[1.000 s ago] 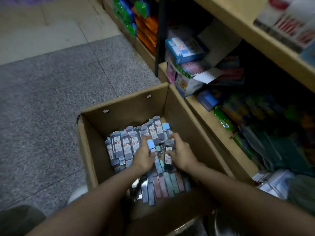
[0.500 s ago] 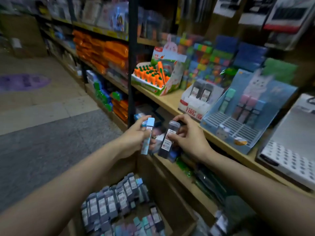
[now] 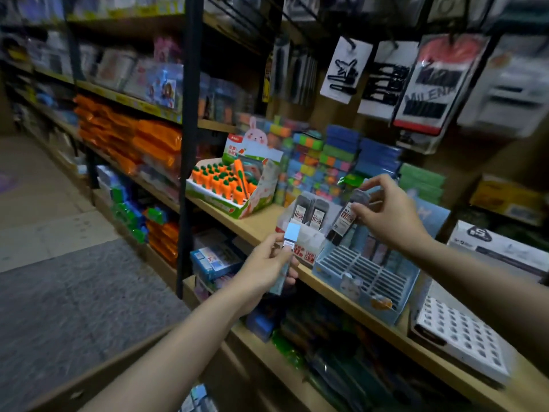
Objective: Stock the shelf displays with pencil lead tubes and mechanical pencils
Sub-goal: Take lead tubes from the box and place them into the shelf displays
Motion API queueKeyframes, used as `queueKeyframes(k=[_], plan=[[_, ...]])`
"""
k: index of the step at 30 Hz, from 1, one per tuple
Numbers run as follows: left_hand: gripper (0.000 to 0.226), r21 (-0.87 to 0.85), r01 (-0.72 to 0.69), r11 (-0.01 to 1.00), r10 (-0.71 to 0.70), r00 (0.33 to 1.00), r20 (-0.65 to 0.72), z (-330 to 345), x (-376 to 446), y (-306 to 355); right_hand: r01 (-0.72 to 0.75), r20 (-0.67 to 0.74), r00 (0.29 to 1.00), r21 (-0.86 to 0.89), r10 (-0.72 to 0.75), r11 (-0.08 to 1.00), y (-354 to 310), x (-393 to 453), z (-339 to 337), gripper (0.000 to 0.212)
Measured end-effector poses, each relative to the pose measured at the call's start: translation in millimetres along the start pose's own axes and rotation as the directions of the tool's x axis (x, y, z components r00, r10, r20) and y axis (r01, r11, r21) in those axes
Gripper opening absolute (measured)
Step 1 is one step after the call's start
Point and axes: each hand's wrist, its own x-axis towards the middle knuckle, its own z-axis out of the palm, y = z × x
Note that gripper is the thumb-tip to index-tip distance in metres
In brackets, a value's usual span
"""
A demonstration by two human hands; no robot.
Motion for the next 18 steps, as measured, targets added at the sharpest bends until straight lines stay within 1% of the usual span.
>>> queueKeyframes(k=[4,7,11,14,16,18], plan=[[0.024,-0.026,-0.002,1.000,0.001,0.999,-0.035,-0.4,15.0,-5.3,0.069,-0.087,0.993,-0.106,-0.079,0.992,-0.4,28.7,16.8,0.025],[0.021,-0.078,0.036,0.996,-0.042,0.996,-0.083,-2.2,27.2,-7.6,0.092,-0.111,0.988,-0.155,-0.110,0.984,1.7,46.0,36.1,0.024],[0.020,-0.108,0.042,0.993,-0.052,0.994,-0.096,-4.6,39.8,-9.0,0.111,-0.042,0.991,-0.244,-0.125,0.964,7.9,62.6,60.5,0.026],[0.022,-0.144,0.029,0.989,-0.041,0.996,-0.075,-5.1,45.2,-9.9,0.133,-0.016,0.990,-0.258,-0.142,0.957,15.2,68.6,74.1,0.026],[0.021,-0.145,0.032,0.989,-0.042,0.997,-0.067,-4.7,47.7,-9.7,0.127,0.020,0.992,-0.280,-0.126,0.952,20.1,70.1,79.8,0.028],[0.023,-0.122,0.030,0.992,-0.040,0.996,-0.077,-4.3,49.8,-12.8,0.128,0.058,0.992,-0.362,-0.114,0.924,24.7,70.0,82.6,0.029]])
